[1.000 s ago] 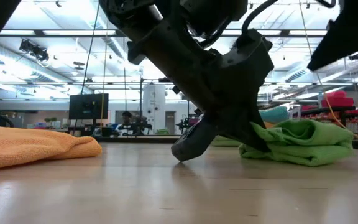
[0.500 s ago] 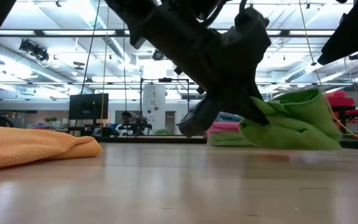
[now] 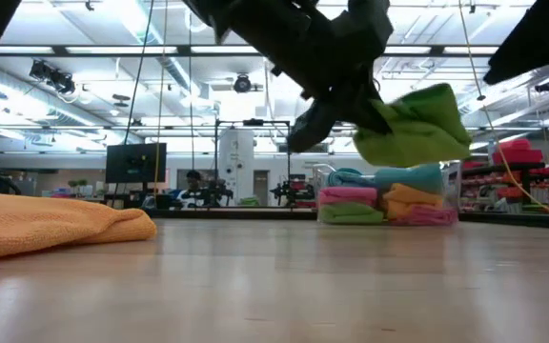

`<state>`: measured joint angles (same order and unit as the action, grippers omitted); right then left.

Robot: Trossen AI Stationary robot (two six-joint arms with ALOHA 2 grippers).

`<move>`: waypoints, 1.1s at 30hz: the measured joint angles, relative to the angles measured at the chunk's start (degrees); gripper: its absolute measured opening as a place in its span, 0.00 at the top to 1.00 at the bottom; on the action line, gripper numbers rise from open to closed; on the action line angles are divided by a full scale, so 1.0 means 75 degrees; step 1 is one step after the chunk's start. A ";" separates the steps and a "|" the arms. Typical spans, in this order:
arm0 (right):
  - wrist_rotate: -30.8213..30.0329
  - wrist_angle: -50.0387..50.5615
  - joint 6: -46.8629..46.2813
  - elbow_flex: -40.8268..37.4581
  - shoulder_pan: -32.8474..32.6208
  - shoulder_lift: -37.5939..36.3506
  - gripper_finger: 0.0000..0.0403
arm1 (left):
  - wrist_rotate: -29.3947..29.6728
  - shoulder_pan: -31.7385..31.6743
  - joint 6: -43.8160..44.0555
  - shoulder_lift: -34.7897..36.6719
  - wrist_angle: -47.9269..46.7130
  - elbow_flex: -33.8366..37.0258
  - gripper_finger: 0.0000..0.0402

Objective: Fold microfiber towels
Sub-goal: Stack the green towel on top of the blue towel

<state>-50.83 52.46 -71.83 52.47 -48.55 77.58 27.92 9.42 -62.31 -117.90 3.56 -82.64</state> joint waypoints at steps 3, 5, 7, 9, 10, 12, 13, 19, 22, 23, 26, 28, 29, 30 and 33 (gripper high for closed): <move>-0.0081 0.0122 -0.0019 0.0000 -0.0143 -0.0224 0.47 | 0.0032 -0.0300 -0.0296 0.0236 -0.0076 -0.0003 0.95; -0.0119 0.0158 -0.0055 0.0000 -0.0252 -0.0320 0.47 | 0.0037 -0.0541 -0.0518 0.0329 0.0022 -0.0091 0.95; -0.0179 0.0211 -0.0074 -0.0003 -0.0348 -0.0375 0.47 | 0.0065 -0.0806 -0.0634 0.0365 -0.0065 -0.0248 0.95; -0.0266 0.0232 -0.0069 -0.0003 -0.0396 -0.0386 0.47 | 0.0080 -0.1090 -0.0754 0.0358 -0.0154 -0.0453 0.95; -0.0310 0.0259 -0.0061 -0.0003 -0.0410 -0.0400 0.47 | 0.0082 -0.1219 -0.0774 0.0358 -0.0153 -0.0556 0.95; -0.0417 0.0333 -0.0059 -0.0003 -0.0396 -0.0406 0.47 | 0.0083 -0.1481 -0.0706 0.0358 -0.0139 -0.0749 0.95; -0.0427 0.0392 -0.0055 -0.0003 -0.0381 -0.0410 0.47 | 0.0083 -0.1603 -0.0557 0.0356 -0.0146 -0.0839 0.95; -0.0440 0.0659 -0.0047 -0.0003 -0.0152 -0.0417 0.47 | 0.0014 -0.2415 0.0360 0.0217 -0.0396 -0.1415 0.95; -0.0440 0.0662 -0.0009 -0.0003 -0.0062 -0.0417 0.47 | 0.0064 -0.2628 0.0813 -0.0224 -0.0797 -0.1903 0.95; -0.0438 0.0661 0.0000 -0.0003 -0.0039 -0.0417 0.47 | 0.0182 -0.2639 0.0840 -0.0437 -0.0963 -0.2151 0.95; -0.0435 0.0660 0.0001 -0.0003 -0.0026 -0.0417 0.47 | 0.0989 -0.2586 0.0859 -0.1097 -0.1588 -0.3094 0.95; -0.0422 0.0646 -0.0030 -0.0005 -0.0030 -0.0417 0.47 | 0.1217 -0.2567 0.1168 -0.1410 -0.2203 -0.3652 0.95; -0.0408 0.0649 -0.0051 -0.0004 -0.0049 -0.0417 0.47 | 0.1290 -0.2571 0.1369 -0.1542 -0.2549 -0.3851 0.95; -0.0408 0.0652 -0.0064 -0.0005 -0.0078 -0.0417 0.47 | 0.1340 -0.2585 0.1545 -0.1663 -0.2669 -0.4014 0.95; -0.0402 0.0627 -0.0088 -0.0003 -0.0121 -0.0417 0.47 | 0.1911 -0.2602 0.1599 -0.1905 -0.2785 -0.4199 0.95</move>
<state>-53.84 57.16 -72.49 52.44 -49.45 74.46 42.25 -10.09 -50.32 -132.19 -17.33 -114.13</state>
